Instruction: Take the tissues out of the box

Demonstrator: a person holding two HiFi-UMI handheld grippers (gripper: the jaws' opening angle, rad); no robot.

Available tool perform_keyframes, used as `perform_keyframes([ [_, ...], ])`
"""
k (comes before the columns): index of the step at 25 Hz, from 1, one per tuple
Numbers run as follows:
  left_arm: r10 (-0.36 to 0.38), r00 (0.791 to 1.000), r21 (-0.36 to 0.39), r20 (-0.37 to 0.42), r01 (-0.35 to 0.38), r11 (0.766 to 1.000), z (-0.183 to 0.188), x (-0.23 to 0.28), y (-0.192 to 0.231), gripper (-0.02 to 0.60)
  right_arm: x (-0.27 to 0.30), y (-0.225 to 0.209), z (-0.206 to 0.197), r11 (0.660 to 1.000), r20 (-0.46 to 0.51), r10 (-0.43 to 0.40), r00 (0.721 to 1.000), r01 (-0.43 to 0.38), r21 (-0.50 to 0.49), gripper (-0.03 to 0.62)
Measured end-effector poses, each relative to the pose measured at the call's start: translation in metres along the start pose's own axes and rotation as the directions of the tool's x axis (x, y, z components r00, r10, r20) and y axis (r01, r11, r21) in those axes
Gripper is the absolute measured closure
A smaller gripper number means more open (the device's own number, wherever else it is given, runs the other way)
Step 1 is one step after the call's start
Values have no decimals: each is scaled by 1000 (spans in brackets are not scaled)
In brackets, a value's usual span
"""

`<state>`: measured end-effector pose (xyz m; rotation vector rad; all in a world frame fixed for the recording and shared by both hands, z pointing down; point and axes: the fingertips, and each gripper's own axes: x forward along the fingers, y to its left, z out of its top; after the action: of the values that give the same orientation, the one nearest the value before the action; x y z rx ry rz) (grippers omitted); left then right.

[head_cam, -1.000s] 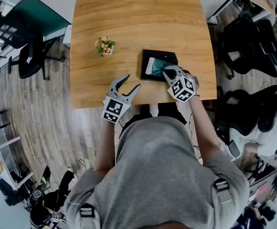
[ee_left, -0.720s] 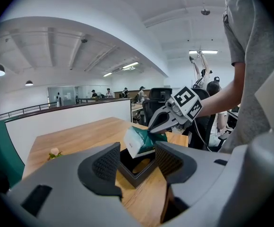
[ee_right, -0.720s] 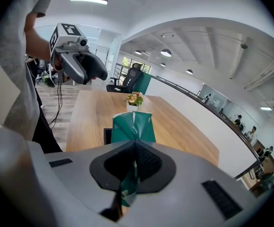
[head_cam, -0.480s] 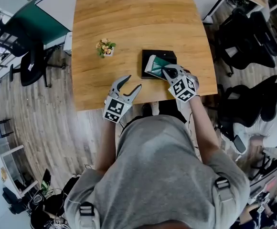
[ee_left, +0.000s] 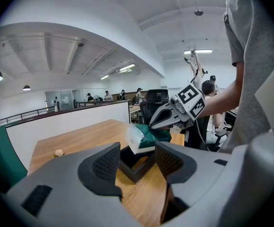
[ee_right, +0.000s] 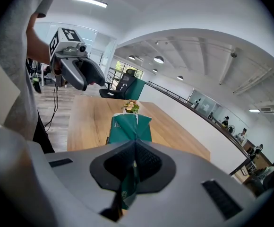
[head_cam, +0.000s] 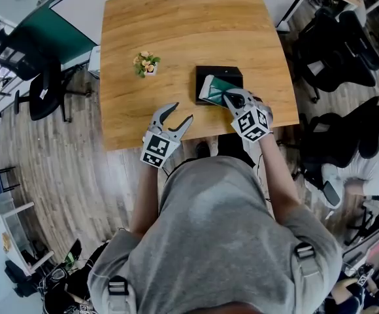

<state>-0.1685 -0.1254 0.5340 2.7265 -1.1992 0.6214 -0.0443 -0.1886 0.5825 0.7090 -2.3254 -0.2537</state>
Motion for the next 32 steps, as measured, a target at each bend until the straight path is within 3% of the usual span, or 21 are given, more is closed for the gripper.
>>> perform_keyframes([
  [12,-4,1000,10,-3,4,1000,-4,-14,-3,336,-9,9,3,999,12,-42,999,42,18,588],
  [32,-7,1000,2,-19,7,1000,-15,-20,4,336,1,21,5,1000,-16,-9,1000,9,19,589],
])
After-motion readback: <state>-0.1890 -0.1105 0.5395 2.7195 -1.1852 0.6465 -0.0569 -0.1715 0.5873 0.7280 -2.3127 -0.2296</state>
